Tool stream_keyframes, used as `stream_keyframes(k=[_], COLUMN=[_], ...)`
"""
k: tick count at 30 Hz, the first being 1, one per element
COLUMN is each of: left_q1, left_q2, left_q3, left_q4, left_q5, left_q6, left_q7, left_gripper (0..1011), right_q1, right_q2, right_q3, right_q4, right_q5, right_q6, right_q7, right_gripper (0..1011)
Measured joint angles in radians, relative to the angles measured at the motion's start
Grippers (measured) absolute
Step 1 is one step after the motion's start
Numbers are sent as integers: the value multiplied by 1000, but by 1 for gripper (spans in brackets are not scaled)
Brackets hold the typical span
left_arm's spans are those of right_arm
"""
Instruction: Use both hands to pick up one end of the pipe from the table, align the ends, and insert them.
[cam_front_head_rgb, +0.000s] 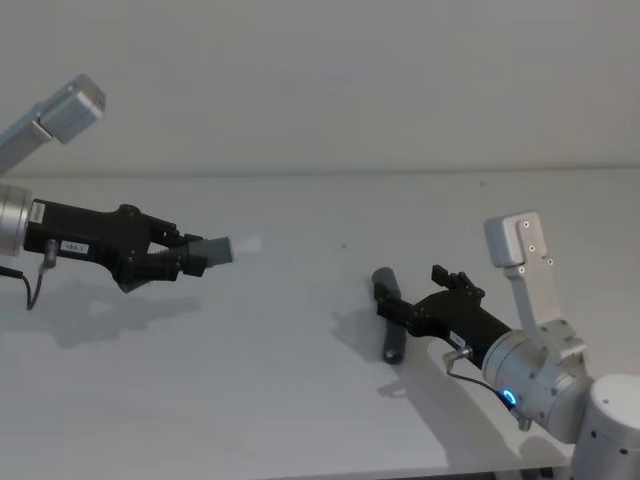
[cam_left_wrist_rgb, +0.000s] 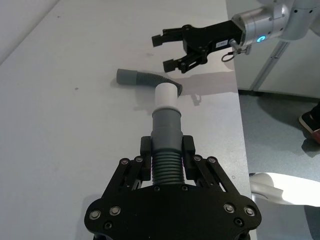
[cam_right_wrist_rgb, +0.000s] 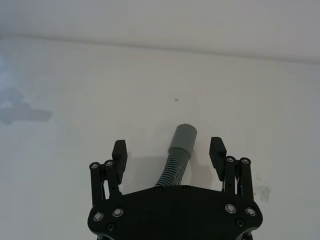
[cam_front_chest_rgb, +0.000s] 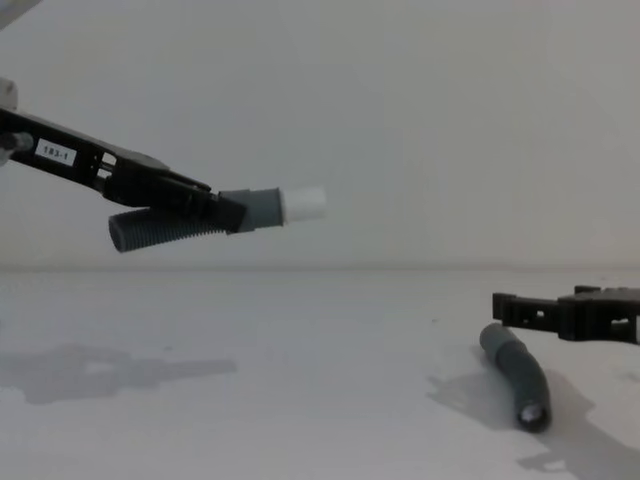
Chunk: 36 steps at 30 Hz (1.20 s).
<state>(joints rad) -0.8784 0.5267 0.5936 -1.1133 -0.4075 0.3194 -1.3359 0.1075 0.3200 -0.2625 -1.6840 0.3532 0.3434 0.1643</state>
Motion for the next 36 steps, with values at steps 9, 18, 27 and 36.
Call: stream_keyframes(k=[9, 18, 27, 36], left_q1=[-6, -3, 5, 14], left_q2=[-25, -56, -76, -84], left_q3=[11, 19, 23, 24], left_q4=[25, 51, 68, 78], left_q5=[-14, -28, -40, -52], left_q6=[-5, -17, -27, -35], left_q7=[-3, 12, 33, 50], left_gripper=[327, 327, 327, 327], right_q1=[23, 37, 52, 70], right_q2=[-5, -16, -22, -15], right_q3=[-3, -4, -14, -35], right_q4=[46, 83, 103, 107], right_q5=[-13, -29, -47, -73], right_q6=[23, 41, 56, 78], right_q7=[6, 1, -2, 12], right_gripper=[1002, 1002, 1002, 1002])
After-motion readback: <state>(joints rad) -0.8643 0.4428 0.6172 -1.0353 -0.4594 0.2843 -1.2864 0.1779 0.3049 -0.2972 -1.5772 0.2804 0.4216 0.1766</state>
